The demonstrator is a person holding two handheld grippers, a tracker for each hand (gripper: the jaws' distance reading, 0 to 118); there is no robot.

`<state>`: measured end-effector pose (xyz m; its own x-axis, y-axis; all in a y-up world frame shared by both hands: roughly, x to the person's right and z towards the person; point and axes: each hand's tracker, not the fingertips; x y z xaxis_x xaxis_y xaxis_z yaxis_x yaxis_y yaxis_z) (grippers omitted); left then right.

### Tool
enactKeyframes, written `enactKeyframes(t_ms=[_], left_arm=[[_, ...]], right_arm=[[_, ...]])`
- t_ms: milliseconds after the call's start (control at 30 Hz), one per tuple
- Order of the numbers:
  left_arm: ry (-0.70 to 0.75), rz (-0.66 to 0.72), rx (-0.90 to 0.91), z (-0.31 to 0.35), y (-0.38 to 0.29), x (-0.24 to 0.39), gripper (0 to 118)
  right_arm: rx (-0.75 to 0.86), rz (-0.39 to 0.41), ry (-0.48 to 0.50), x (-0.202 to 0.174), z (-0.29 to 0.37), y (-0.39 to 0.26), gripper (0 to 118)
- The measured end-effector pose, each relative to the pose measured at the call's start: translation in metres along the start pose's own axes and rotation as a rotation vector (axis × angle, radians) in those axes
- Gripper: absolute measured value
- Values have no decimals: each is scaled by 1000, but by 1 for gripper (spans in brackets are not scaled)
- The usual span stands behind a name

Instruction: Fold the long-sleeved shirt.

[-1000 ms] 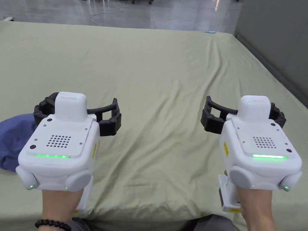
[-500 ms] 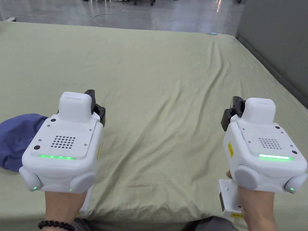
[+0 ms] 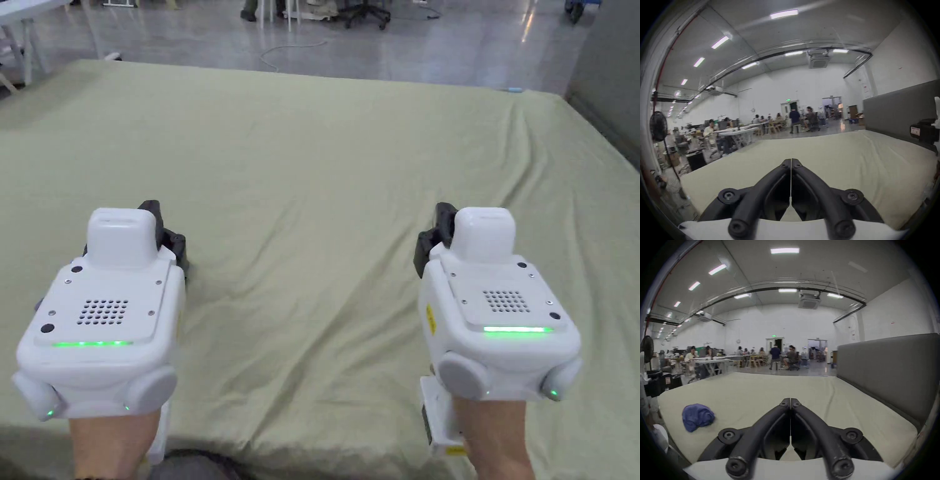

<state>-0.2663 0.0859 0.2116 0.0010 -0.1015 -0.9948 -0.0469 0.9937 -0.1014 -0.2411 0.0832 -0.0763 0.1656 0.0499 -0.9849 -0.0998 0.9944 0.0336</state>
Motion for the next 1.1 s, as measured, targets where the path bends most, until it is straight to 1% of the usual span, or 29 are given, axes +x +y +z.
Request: enactKeyframes(t_ms=[67,200,233,367,467,500,533,567,600,633,667,700,733,800,833,867,900,933,967,1000,1033,1067,1100], left_arm=[[52,40,-12,2,-2,-17,0],[85,33,-41,2,-5,-28,0],[91,29,-48,1,-6,-30,0],[102,33,-80,-9,-5,-34,0],[67,47,-261,-52,-2,-44,0],[82,60,-375,-73,-2,-48,7],[68,82,-461,-97,-5,-55,21],[36,116,-525,-116,-9,-62,55],[-8,144,-625,-140,-16,-70,86],[-35,189,-695,-160,-24,-78,112],[-51,198,-754,-176,-33,-82,118],[-62,224,-755,-202,-54,-98,118],[-59,196,-800,-223,-68,-102,118],[-12,123,-850,-246,-88,-104,118],[-11,94,-873,-233,-80,-94,118],[-21,92,-896,-237,-87,-92,116],[-19,82,-924,-242,-94,-91,111],[-21,78,-934,-245,-100,-91,99],[1,48,-949,-246,-103,-90,68],[39,16,-953,-246,-105,-88,41],[76,-13,-974,-247,-104,-87,22],[43,9,-981,-245,-101,-90,14],[6,65,-981,-246,-96,-95,9]], right_arm=[[3,-1,95,-29,-7,0,0],[-3,6,190,-65,-8,3,0],[-1,12,201,-72,-9,4,0],[-3,19,228,-78,-9,2,0],[-7,25,233,-76,-8,-1,0],[-10,31,230,-76,-9,-2,0],[-13,33,227,-73,-7,-4,0],[-19,34,226,-71,-8,-5,0],[-28,33,225,-70,-10,-6,0],[-35,31,224,-70,-13,-7,0],[-39,28,222,-67,-12,-10,0],[-46,28,220,-66,-14,-12,0],[-54,30,217,-66,-16,-14,0],[-66,40,215,-64,-19,-17,0],[-74,47,213,-64,-21,-18,0],[-80,50,212,-63,-24,-19,0],[-85,49,210,-63,-26,-20,0],[-89,48,210,-62,-27,-21,0],[-95,50,208,-62,-28,-22,0],[-99,53,208,-61,-28,-22,0],[-102,57,208,-61,-29,-22,0],[-103,60,207,-60,-28,-23,0],[-104,62,206,-59,-28,-23,0]])
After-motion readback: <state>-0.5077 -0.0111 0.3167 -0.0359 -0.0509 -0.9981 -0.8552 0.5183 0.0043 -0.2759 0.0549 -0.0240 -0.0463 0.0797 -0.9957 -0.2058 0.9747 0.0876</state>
